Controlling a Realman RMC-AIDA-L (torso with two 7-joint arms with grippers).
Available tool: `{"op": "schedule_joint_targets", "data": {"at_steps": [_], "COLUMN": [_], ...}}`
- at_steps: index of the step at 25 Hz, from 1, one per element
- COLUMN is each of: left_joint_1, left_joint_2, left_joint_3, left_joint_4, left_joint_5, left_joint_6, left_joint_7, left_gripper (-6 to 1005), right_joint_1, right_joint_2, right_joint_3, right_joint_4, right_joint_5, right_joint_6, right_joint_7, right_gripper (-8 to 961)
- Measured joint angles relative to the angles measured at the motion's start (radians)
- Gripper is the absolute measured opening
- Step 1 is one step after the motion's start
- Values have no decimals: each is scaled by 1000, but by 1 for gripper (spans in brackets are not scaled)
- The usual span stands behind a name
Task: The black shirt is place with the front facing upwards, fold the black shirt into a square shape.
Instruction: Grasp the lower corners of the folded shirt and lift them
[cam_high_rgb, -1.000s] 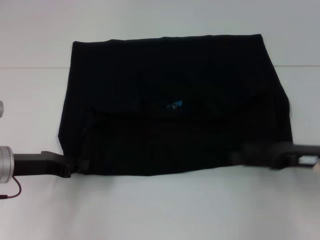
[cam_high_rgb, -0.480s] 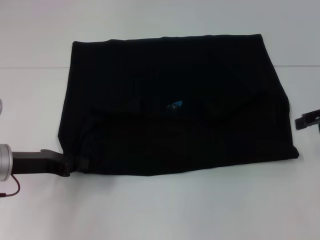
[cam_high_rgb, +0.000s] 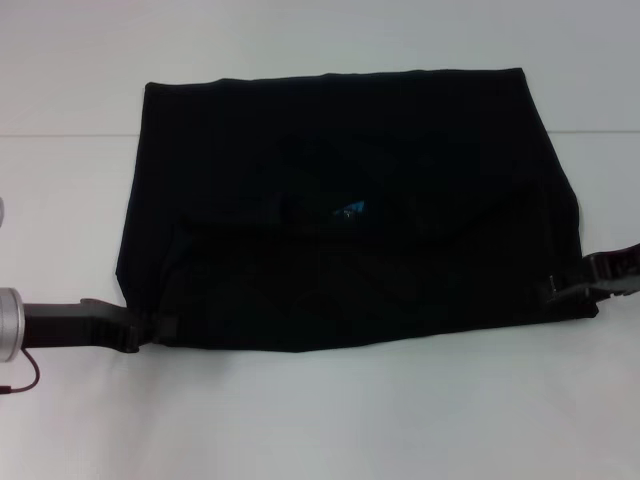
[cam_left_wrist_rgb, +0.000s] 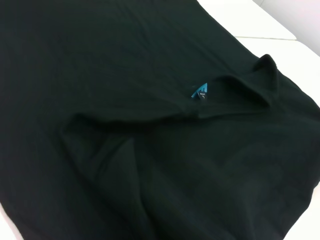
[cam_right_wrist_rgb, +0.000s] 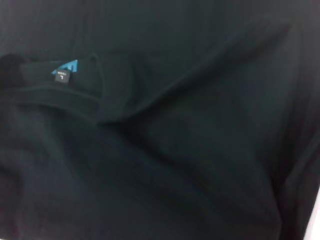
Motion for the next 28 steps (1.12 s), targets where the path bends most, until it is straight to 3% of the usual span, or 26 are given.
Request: {"op": "schedule_joint_targets", "data": {"at_steps": [8, 16, 28], "left_joint_1": [-5, -6, -6], "left_joint_2": [0, -1, -2], "left_joint_3": [-1, -2, -2], "left_joint_4": [0, 0, 0], "left_joint_5": [0, 0, -3], "left_joint_6": [0, 0, 0], "left_joint_7": [-2, -4, -3], "left_gripper": [16, 16, 16], "right_joint_1": [-8, -7, 0], "right_joint_2": [-12, 6, 14], "right_joint_3": [7, 0, 0], "right_joint_4": [2, 31, 62], "right_joint_5": [-1, 1, 5], "right_joint_6": [22, 64, 80], "right_joint_7": [0, -5, -25], "right_gripper": [826, 824, 820]}}
